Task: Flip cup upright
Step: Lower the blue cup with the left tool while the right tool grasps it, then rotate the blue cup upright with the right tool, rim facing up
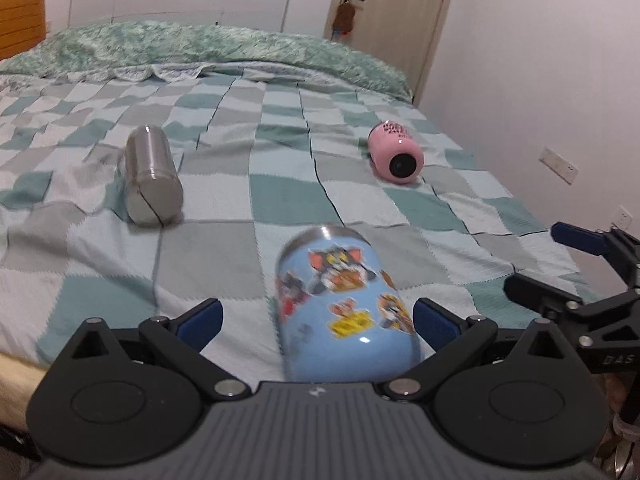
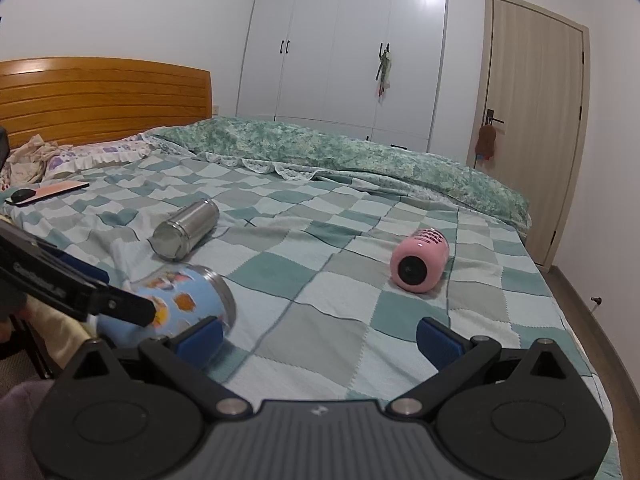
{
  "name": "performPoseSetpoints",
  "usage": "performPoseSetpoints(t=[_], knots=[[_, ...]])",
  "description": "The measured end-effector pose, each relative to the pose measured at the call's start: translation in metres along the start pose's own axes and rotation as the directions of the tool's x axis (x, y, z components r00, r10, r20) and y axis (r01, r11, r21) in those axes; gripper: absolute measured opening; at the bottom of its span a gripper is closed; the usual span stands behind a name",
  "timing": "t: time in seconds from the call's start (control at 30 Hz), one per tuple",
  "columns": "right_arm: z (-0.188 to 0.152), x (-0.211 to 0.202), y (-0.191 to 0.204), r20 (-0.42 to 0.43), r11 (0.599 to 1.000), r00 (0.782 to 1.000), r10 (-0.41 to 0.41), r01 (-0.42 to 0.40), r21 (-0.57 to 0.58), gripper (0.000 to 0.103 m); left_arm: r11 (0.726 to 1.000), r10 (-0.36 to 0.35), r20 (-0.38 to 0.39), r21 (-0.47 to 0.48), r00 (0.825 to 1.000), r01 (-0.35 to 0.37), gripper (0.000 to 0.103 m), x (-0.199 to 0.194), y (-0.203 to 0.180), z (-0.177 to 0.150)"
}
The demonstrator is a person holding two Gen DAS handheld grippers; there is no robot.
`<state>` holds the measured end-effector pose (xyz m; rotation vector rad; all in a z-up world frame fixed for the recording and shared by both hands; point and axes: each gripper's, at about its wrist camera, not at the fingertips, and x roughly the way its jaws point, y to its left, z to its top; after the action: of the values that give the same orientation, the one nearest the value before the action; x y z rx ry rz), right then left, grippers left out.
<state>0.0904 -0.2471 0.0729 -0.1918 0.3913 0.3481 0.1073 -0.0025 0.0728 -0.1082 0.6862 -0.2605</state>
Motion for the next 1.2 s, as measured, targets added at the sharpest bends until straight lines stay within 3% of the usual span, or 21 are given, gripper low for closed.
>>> performPoseSetpoints(t=[0.37,0.57,0.9,1.2], knots=[[0.034,0.034,0.058,-0.112,0.999,0.993,0.03,-0.027,0.032,0.103,0.986,0.008,-0.009,0.166,1.0,-0.006,0.103,-0.007,0.06,0.021],[0.048,0.068,0.079,-0.225,0.995,0.972,0.063,-0.043,0.095,0.103,0.974,0.022,-0.043,0.225,0.999,-0.012,0.103,0.007,0.089,0.014],[0.055,0.117,0.093,-0.408,0.982,0.908,0.096,-0.02,0.187,0.103,0.964,-0.027,-0.056,0.262,0.998,0.041,0.103,0.022,0.117,0.014],[0.056,0.152,0.088,-0.539,0.962,0.831,0.136,0.019,0.273,0.102,0.963,-0.038,-0.05,0.266,0.998,0.05,0.103,0.03,0.128,0.015]])
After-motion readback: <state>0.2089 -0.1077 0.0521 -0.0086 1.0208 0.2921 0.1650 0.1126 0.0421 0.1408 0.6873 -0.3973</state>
